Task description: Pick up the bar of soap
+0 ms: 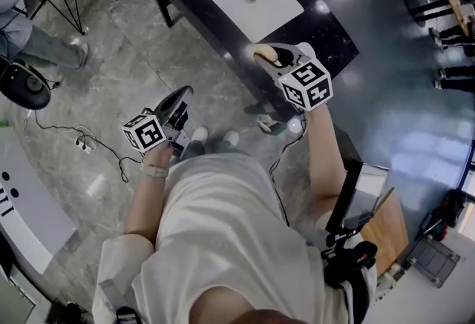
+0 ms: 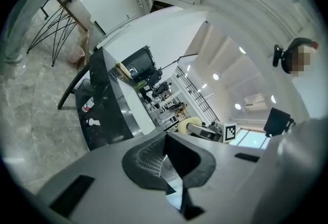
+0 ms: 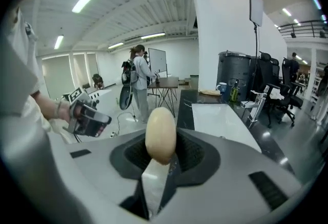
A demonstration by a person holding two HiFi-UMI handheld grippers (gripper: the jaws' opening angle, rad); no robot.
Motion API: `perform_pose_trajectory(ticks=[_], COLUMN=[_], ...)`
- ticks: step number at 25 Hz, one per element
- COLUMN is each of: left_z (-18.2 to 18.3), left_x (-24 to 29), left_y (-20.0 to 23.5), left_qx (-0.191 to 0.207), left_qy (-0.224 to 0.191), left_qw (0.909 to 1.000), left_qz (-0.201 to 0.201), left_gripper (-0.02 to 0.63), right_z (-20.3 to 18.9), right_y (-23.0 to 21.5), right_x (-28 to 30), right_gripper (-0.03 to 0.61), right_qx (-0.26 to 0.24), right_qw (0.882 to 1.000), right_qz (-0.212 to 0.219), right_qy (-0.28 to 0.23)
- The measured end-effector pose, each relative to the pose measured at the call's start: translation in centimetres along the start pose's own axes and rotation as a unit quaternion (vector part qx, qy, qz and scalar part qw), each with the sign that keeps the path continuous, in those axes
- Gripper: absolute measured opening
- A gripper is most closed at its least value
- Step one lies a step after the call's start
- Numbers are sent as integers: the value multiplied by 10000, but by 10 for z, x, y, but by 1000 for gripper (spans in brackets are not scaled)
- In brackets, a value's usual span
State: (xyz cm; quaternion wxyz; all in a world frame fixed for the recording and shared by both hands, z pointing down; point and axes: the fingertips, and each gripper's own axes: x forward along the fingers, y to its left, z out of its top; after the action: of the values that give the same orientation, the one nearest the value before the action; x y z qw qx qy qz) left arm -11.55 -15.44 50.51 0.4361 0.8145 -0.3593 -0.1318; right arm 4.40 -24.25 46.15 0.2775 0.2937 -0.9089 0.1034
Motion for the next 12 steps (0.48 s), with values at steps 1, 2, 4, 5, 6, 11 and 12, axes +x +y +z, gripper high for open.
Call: perform_pose_trajectory(ticks=[1,2,4,5,6,11,12], left_z=[3,5,8,10,10,10,9], left_x=[3,7,14,17,20,38,42], left_y=[-5,-9,-18,-22,-26,-50,-55], left_qx=[54,112,223,269,310,407,443], left_qy=[1,8,40,57,69,181,246], left_qw=[10000,9998,9994,9990,9986,9956,9951], left_qz=[-69,-137,-268,-339,-416,-823,-853], left_gripper=[8,8,8,8,8,8,8], right_z=[4,7,12,14,16,19,17], right_y=[6,12,23,28,32,54,57], right_x=[-1,-3,-7,-9,-13,-36,-40], right_gripper=[123,123,123,123,123,123,123], right_qx=[88,164,325,428,547,1193,1300], right_qw=[9999,9995,9982,9970,9954,9824,9798], right_qz=[19,28,34,44,64,193,198], right_qy=[-135,-261,-507,-639,-781,-1422,-1510])
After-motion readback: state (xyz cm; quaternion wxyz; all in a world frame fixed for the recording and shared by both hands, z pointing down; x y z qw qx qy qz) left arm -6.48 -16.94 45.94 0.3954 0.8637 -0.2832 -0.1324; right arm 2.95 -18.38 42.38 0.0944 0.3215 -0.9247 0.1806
